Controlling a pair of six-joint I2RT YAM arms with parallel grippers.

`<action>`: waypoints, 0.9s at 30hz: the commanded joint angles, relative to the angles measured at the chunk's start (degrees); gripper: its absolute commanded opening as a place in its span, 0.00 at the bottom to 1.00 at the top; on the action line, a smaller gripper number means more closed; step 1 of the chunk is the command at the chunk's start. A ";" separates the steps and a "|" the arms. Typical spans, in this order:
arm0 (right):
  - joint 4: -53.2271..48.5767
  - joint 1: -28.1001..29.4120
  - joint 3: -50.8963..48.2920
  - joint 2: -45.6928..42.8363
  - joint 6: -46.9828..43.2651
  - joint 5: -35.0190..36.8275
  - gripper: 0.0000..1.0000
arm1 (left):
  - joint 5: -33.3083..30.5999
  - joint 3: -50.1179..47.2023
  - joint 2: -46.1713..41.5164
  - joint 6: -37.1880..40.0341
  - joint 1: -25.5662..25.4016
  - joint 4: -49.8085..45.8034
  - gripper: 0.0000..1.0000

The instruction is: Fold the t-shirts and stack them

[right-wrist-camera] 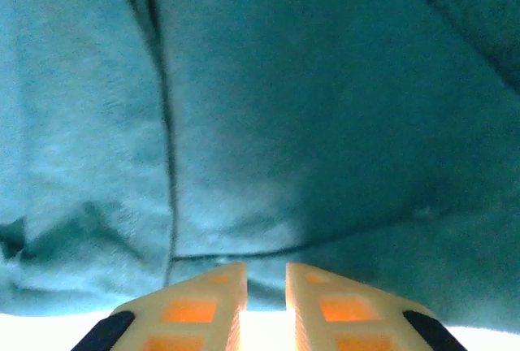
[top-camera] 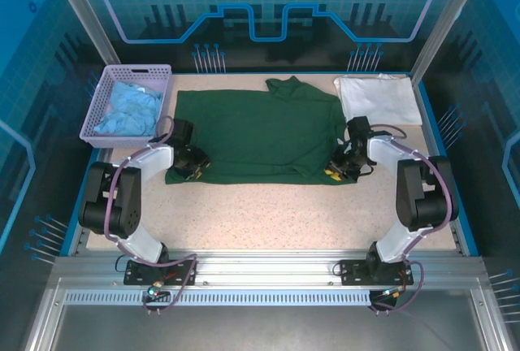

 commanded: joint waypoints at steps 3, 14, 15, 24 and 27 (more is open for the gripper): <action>1.26 -0.80 -6.93 -2.25 3.76 3.65 0.24 | -2.61 -5.15 -2.25 1.39 2.21 -0.66 0.34; -4.92 -0.52 -12.47 -7.05 6.65 4.00 0.30 | -3.44 -15.55 -16.32 3.21 6.16 -3.99 0.34; -5.00 -0.48 -13.68 -8.06 6.56 3.96 0.30 | -3.24 -16.64 -17.88 3.10 6.28 -4.30 0.34; -8.47 -1.20 -23.12 -19.50 6.64 3.60 0.32 | -3.21 -23.98 -32.68 2.15 6.44 -8.81 0.35; -11.94 -1.64 -23.61 -24.73 5.95 5.04 0.34 | -3.74 -24.03 -38.45 3.16 6.35 -11.67 0.36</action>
